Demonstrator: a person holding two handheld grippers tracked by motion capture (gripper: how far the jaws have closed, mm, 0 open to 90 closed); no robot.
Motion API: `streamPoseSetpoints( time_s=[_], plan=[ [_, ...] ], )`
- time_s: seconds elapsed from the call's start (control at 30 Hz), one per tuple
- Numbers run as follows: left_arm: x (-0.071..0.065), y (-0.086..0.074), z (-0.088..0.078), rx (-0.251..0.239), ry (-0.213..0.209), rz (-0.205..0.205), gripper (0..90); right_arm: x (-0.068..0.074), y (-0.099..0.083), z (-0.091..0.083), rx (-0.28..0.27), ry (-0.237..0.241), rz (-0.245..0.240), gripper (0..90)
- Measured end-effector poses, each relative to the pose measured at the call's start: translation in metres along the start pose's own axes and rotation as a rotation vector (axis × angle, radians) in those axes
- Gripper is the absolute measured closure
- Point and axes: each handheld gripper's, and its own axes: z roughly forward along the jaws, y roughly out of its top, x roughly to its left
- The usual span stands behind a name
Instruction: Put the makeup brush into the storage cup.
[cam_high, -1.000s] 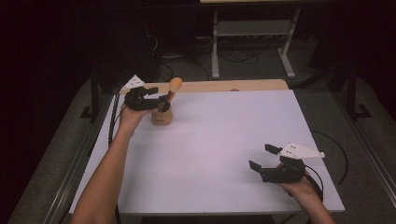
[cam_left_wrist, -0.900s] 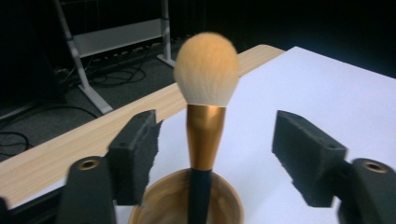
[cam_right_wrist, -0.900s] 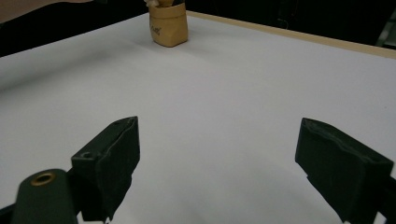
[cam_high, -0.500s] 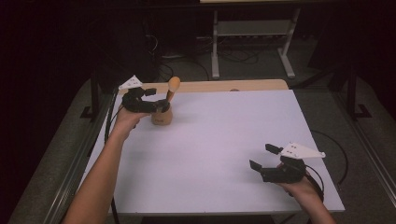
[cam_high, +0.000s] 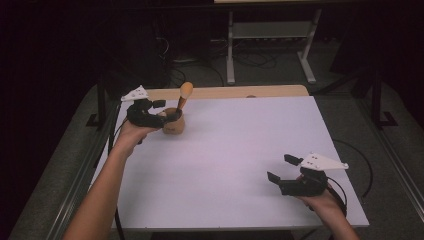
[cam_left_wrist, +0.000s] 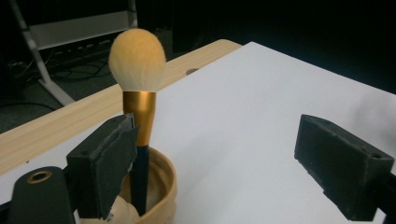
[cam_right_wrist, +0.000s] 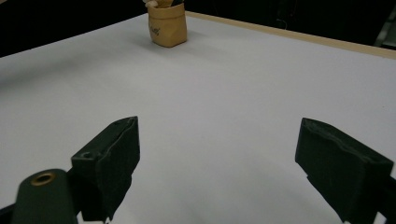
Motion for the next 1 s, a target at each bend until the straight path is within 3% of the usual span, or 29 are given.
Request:
streamPoseSetpoints(
  time_s=[0.57, 0.63, 1.0],
  plan=[
    [-0.034, -0.020, -0.013, 0.036, -0.051, 0.010, 10.6, 0.001, 0.000, -0.001, 0.000, -0.002, 0.005, 13.3],
    [-0.039, -0.023, -0.014, 0.038, -0.046, 0.027, 10.6, 0.001, -0.001, -0.001, 0.000, -0.002, 0.004, 13.3],
    [-0.063, -0.041, -0.024, 0.003, -0.066, 0.027, 10.9, 0.001, 0.000, -0.002, -0.001, -0.003, 0.002, 13.3]
  ],
)
